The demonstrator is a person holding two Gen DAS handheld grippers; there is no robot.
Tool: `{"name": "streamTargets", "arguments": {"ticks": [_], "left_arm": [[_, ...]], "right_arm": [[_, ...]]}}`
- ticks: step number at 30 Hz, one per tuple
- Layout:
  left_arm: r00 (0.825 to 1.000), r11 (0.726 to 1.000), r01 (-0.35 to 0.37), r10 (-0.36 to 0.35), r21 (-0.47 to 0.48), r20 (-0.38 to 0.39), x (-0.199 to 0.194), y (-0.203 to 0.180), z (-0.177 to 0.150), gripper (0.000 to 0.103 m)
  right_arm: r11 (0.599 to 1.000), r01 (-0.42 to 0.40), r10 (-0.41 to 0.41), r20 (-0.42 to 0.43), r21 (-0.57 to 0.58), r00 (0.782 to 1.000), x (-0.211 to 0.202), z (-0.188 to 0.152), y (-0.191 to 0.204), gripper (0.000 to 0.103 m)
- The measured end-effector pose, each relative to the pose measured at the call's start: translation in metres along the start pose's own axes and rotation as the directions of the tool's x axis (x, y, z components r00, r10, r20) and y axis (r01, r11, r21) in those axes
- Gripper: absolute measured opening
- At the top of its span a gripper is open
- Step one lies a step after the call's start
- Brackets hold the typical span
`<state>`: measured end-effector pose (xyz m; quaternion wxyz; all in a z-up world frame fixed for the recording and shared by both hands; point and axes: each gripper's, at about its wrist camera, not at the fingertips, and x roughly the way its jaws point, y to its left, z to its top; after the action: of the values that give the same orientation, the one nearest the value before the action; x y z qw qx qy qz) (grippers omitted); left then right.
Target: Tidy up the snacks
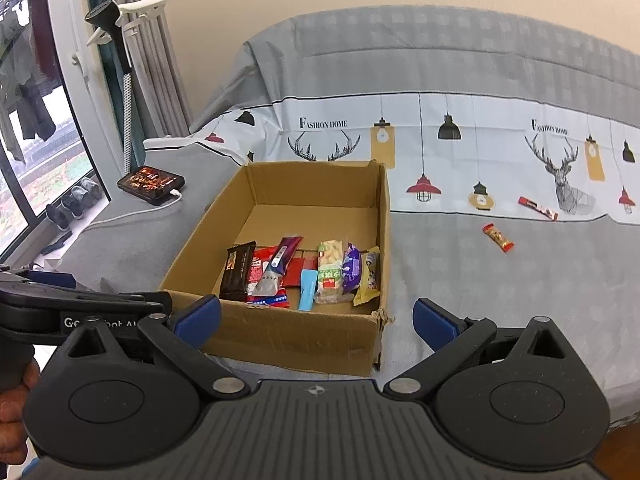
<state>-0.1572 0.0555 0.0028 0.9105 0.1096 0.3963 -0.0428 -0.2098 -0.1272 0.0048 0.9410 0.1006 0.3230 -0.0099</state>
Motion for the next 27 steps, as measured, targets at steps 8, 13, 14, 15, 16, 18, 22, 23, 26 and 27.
{"name": "streamTargets", "arguments": {"ticks": [8,13,14,15,16,18,22,23,26,27], "left_arm": [[0.999,0.997,0.024,-0.021,0.067,-0.035,0.012,-0.041,0.022,0.103],[0.993,0.986,0.107,-0.098,0.127,-0.072,0.027,-0.100,0.055,0.103],[0.989,0.983,0.132,-0.122,0.127,-0.085,0.032,-0.113,0.063,0.103],[0.982,0.979,0.167,-0.154,0.120,-0.106,0.038,-0.129,0.073,0.103],[0.975,0.974,0.199,-0.184,0.109,-0.127,0.045,-0.143,0.082,0.103],[0.956,0.967,0.243,-0.225,0.080,-0.189,0.064,-0.175,0.100,0.103],[0.934,0.963,0.265,-0.247,0.039,-0.259,0.115,-0.247,0.133,0.103],[0.936,0.967,0.250,-0.229,0.049,-0.268,0.128,-0.265,0.139,0.103],[0.924,0.972,0.225,-0.191,0.070,-0.330,0.182,-0.319,0.158,0.103],[0.912,0.973,0.221,-0.183,0.064,-0.368,0.203,-0.335,0.164,0.103]], "right_arm": [[0.995,0.060,-0.064,0.047,0.083,0.997,0.001,-0.001,-0.048,0.101],[0.963,0.208,-0.221,0.062,0.169,0.973,-0.003,-0.001,-0.121,0.102],[0.954,0.234,-0.248,0.054,0.188,0.967,-0.002,-0.001,-0.137,0.102],[0.941,0.267,-0.283,0.048,0.206,0.958,-0.001,-0.001,-0.157,0.101],[0.930,0.296,-0.313,0.044,0.216,0.949,0.000,-0.001,-0.173,0.102],[0.914,0.340,-0.355,0.032,0.221,0.934,0.006,-0.001,-0.207,0.102],[0.896,0.396,-0.410,0.030,0.201,0.912,0.029,0.007,-0.271,0.102],[0.894,0.405,-0.419,0.034,0.192,0.907,0.038,0.010,-0.286,0.102],[0.893,0.425,-0.434,0.035,0.147,0.900,0.079,0.023,-0.342,0.102],[0.893,0.429,-0.436,0.026,0.135,0.900,0.096,0.029,-0.361,0.102]]}}
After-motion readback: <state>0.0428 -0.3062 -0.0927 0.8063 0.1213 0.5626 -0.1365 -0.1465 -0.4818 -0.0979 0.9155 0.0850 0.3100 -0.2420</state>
